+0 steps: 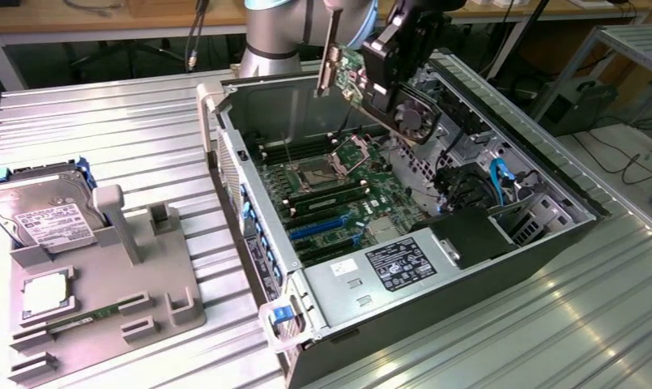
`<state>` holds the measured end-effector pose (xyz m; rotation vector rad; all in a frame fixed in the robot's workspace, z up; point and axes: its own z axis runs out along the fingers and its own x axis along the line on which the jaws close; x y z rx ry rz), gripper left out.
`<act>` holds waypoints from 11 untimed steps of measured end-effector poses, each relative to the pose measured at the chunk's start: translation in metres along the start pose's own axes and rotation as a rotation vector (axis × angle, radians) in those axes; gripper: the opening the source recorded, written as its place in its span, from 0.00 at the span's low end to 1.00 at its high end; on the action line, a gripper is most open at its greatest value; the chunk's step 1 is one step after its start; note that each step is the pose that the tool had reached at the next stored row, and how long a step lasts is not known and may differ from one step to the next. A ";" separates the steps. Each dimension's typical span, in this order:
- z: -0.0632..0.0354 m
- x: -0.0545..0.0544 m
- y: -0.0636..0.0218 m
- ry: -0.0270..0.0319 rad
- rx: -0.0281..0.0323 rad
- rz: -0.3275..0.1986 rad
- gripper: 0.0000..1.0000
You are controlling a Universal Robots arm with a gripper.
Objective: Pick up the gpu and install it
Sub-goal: 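Insert the gpu into the slot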
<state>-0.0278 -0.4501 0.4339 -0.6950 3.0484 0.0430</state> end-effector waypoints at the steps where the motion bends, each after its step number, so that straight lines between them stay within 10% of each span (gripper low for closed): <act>1: 0.0000 0.000 0.0000 0.0004 -0.0003 -0.016 0.27; 11: 0.0000 0.000 -0.0001 0.0044 -0.0038 -0.187 0.27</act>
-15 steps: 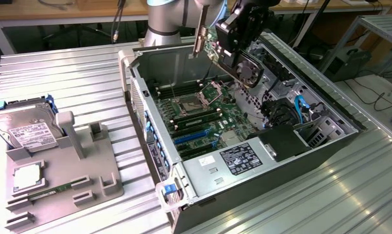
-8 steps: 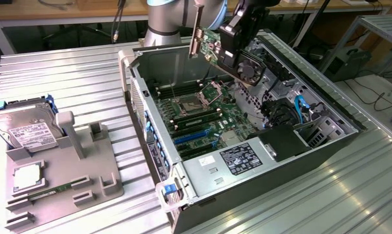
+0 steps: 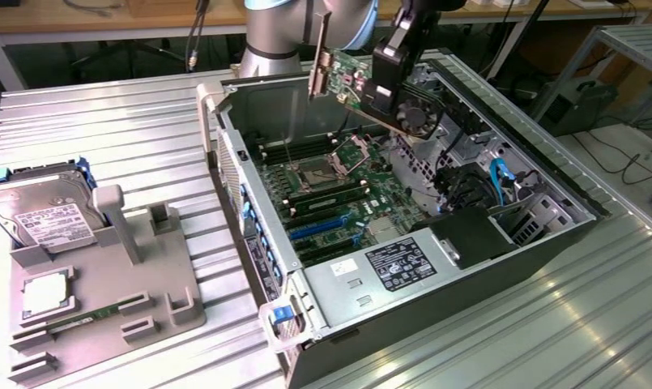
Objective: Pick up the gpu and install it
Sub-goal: 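Insert the gpu into the slot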
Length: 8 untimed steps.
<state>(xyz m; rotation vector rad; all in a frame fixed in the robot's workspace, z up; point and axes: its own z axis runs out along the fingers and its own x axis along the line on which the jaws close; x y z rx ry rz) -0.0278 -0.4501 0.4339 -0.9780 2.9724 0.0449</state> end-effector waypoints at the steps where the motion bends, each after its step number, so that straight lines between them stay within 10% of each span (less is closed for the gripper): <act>1: 0.0000 0.000 0.0000 0.0005 -0.0004 -0.020 0.27; 8: 0.0000 0.000 -0.0001 0.0028 -0.0025 -0.122 0.27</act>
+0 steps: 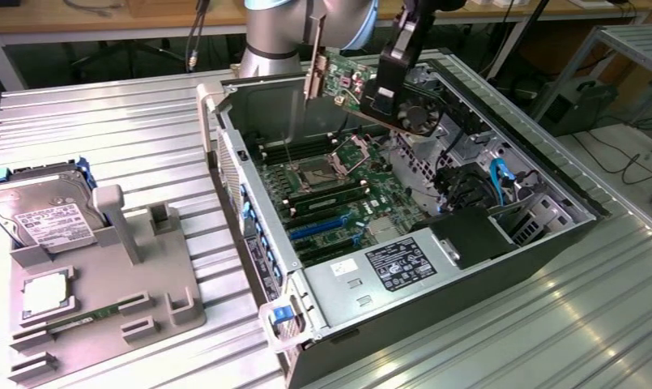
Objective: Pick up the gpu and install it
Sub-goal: 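Insert the gpu into the slot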
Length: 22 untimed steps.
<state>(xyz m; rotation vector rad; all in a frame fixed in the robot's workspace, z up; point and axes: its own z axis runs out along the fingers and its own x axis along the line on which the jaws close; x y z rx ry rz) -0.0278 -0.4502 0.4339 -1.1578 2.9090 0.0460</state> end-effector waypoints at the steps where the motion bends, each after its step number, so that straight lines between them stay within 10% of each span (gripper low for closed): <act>1: 0.0000 0.000 0.0000 0.0004 -0.0003 -0.015 0.27; 22: 0.0002 0.000 -0.0001 0.0086 -0.0075 -0.367 0.27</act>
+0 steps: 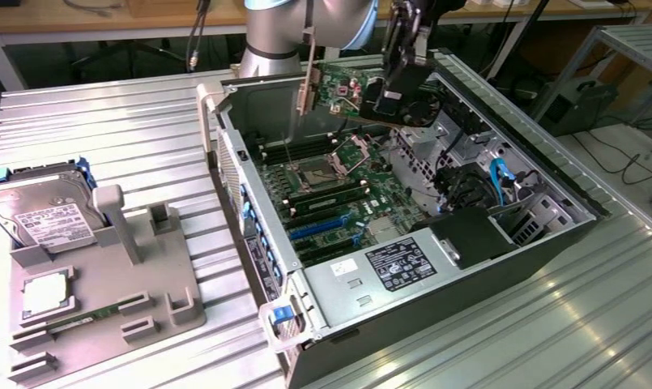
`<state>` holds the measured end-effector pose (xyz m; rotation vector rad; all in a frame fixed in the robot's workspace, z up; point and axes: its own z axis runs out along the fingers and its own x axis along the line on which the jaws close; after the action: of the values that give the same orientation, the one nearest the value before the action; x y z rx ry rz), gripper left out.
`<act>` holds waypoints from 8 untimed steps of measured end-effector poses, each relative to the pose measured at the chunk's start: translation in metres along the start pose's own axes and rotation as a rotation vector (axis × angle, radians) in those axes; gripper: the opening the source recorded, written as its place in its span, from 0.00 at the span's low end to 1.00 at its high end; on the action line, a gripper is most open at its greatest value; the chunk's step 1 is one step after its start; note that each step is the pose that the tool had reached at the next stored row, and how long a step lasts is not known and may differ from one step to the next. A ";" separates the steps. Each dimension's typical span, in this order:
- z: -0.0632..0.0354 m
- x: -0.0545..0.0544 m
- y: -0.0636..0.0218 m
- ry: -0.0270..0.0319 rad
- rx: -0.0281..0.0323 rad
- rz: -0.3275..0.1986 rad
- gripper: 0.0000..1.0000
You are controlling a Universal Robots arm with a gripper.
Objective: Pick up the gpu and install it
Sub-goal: 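Insert the gpu into the slot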
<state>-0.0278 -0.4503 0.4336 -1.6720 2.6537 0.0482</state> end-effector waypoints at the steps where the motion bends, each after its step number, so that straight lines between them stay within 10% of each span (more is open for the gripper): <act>1: 0.0000 0.000 0.0000 0.0003 -0.0003 -0.015 0.27; 8: 0.0001 0.000 0.0000 0.0029 -0.0026 -0.127 0.27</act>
<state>-0.0278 -0.4503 0.4335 -1.8387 2.5434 0.0487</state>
